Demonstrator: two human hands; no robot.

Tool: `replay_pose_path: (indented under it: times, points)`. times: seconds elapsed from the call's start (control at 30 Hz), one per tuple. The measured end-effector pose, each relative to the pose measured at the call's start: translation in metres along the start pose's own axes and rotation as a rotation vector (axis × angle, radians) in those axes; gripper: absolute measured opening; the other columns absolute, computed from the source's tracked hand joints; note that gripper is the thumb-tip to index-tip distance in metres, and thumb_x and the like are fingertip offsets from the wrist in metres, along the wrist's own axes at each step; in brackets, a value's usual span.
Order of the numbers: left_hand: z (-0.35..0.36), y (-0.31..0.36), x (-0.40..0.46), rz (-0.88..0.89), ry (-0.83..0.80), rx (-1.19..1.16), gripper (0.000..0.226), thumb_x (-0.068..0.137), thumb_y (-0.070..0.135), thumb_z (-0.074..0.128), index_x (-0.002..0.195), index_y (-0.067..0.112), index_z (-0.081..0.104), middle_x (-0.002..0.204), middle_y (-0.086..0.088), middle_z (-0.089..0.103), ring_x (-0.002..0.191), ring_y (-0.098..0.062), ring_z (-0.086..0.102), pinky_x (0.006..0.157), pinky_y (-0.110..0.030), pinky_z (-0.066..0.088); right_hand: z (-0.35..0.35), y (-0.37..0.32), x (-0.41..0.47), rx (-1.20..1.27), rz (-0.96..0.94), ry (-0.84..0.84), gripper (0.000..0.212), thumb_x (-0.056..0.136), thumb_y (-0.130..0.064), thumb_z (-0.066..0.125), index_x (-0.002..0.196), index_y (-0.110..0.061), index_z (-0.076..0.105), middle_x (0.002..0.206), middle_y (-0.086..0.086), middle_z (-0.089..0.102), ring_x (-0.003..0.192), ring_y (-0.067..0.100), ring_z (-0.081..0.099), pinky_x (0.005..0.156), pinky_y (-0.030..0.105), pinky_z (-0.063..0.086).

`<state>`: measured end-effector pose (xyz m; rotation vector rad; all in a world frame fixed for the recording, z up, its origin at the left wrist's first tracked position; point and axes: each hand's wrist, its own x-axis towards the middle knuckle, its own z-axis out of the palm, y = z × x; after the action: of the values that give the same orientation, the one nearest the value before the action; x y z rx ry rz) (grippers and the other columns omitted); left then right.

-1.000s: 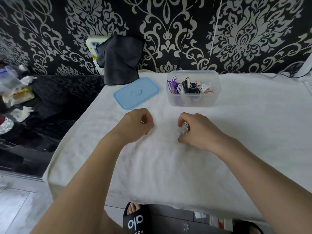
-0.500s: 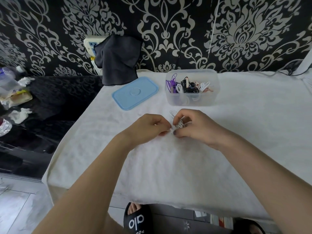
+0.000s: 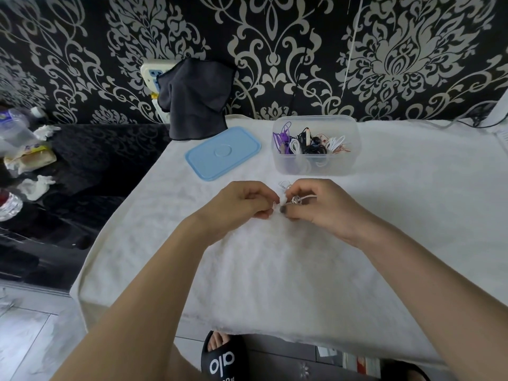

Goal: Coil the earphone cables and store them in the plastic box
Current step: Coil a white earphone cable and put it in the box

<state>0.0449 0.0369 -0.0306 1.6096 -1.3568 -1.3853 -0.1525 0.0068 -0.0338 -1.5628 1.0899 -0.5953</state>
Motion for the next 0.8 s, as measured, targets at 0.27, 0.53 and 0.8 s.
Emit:
replay_pose_path:
  times: [0.27,0.53,0.8]
  points:
    - [0.003,0.003,-0.002,0.019,0.003,-0.006,0.016,0.095,-0.001,0.060,0.098,0.001,0.075,0.091,-0.011,0.073,0.087,-0.014,0.069,0.088,-0.026,0.059,0.004,0.008,0.005,-0.312,-0.080,0.063,0.018,0.078,-0.022,0.083,0.080,-0.031,0.067,0.106,-0.003,0.057,0.079,0.010,0.060,0.073,0.021,0.044]
    - [0.006,0.007,-0.005,0.022,-0.019,0.095,0.009,0.093,0.010,0.066,0.095,0.008,0.075,0.100,-0.015,0.073,0.082,-0.012,0.067,0.086,-0.029,0.061,0.006,0.014,0.006,-0.543,-0.171,0.059,0.015,0.082,-0.018,0.079,0.097,-0.018,0.075,0.128,-0.002,0.052,0.084,0.001,0.051,0.074,0.008,0.033]
    - [0.008,0.008,-0.003,-0.007,-0.024,0.117,0.008,0.094,0.014,0.066,0.097,0.008,0.071,0.090,-0.011,0.073,0.077,-0.011,0.068,0.076,-0.024,0.059,0.007,0.011,0.005,-0.532,-0.197,0.027,0.012,0.082,-0.019,0.079,0.092,-0.016,0.074,0.133,-0.005,0.059,0.079,-0.005,0.046,0.078,0.015,0.034]
